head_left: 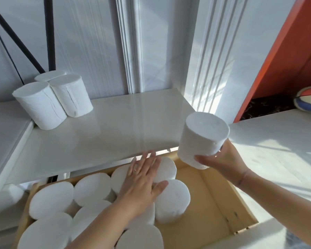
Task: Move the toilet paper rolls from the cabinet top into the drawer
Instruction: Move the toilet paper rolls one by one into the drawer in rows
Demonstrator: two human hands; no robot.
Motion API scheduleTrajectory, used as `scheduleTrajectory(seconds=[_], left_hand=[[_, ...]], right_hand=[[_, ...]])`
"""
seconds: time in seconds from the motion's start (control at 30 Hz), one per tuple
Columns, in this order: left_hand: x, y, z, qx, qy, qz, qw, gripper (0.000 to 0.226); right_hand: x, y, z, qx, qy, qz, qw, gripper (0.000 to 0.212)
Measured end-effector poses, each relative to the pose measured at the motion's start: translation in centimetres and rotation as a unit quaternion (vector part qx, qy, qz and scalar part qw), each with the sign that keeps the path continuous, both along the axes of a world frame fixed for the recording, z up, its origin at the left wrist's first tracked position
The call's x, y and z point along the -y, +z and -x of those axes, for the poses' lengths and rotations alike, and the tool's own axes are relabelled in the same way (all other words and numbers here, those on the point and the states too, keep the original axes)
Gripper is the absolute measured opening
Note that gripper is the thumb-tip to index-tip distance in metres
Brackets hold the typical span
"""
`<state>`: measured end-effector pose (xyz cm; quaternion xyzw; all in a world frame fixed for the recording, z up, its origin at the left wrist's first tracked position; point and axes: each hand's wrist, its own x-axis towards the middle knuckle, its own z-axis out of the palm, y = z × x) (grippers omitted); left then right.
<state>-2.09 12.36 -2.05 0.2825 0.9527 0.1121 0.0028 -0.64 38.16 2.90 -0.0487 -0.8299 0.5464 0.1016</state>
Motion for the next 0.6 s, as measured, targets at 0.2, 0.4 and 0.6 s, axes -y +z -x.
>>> scheduleTrajectory(seconds=[0.2, 0.4, 0.6], left_hand=[[-1.2, -1.5, -2.7, 0.032, -0.007, 0.044, 0.998, 0.071], [-1.2, -1.4, -2.8, 0.033, 0.0, 0.033, 0.999, 0.069], [-1.1, -1.6, -2.8, 0.026, 0.003, 0.037, 0.999, 0.068]], right_hand=[[0.9, -3.4, -2.0, 0.072, -0.001, -0.015, 0.997, 0.09], [1.5, -5.8, -0.8, 0.118, -0.03, -0.015, 0.993, 0.094], [1.4, -6.6, -1.0, 0.205, 0.0, -0.041, 0.978, 0.096]])
